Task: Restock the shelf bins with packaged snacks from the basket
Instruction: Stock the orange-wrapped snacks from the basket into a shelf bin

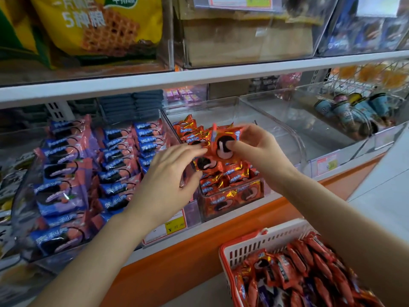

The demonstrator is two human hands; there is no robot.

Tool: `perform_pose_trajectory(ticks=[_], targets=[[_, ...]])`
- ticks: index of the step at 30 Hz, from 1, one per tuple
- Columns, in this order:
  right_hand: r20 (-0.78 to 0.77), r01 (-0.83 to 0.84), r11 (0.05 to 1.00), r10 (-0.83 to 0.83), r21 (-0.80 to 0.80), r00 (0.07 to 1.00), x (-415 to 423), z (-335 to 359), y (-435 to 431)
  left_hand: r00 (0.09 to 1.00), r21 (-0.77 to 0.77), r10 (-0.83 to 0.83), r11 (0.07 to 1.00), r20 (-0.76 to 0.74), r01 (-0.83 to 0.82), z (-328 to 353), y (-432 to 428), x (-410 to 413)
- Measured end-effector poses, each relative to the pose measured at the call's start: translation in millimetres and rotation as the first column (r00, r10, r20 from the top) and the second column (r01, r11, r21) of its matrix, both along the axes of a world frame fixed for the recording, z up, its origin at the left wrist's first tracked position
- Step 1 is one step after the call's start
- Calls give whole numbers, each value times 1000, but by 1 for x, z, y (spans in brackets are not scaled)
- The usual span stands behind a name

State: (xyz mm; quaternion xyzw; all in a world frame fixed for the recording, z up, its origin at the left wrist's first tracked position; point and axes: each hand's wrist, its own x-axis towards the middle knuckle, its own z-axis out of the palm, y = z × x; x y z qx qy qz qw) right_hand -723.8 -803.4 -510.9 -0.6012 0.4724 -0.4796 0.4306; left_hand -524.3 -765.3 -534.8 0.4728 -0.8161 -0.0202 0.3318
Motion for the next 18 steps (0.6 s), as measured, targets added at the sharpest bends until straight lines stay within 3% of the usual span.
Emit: perform_pose_trajectory(ticks=[3, 5, 9, 13, 16, 18], targets=[[-444, -87, 962, -39, -259, 895, -3, -4, -12, 990, 4, -16, 1000, 143, 16, -10, -4, 8], [-628, -190, 956, 8, -224, 778, 0, -11, -21, 982, -4, -18, 1000, 190, 19, -16, -5, 11], [-743, -343, 934, 159, -100, 650, 11, -24, -33, 983, -29, -5, 1000, 181, 10, -20, -4, 11], [-769, -433, 901, 262, -21, 583, 21, -21, -43, 981, -31, 9, 1000, 192, -3, -20, -4, 10], [-825, -453, 887, 189, -90, 533, 21, -18, -45, 982, -34, 5, 999, 190, 1, -20, -3, 9], [-892, -453, 857, -15, -244, 452, 19, -23, -45, 983, -39, 5, 999, 183, 2, -20, -3, 9]])
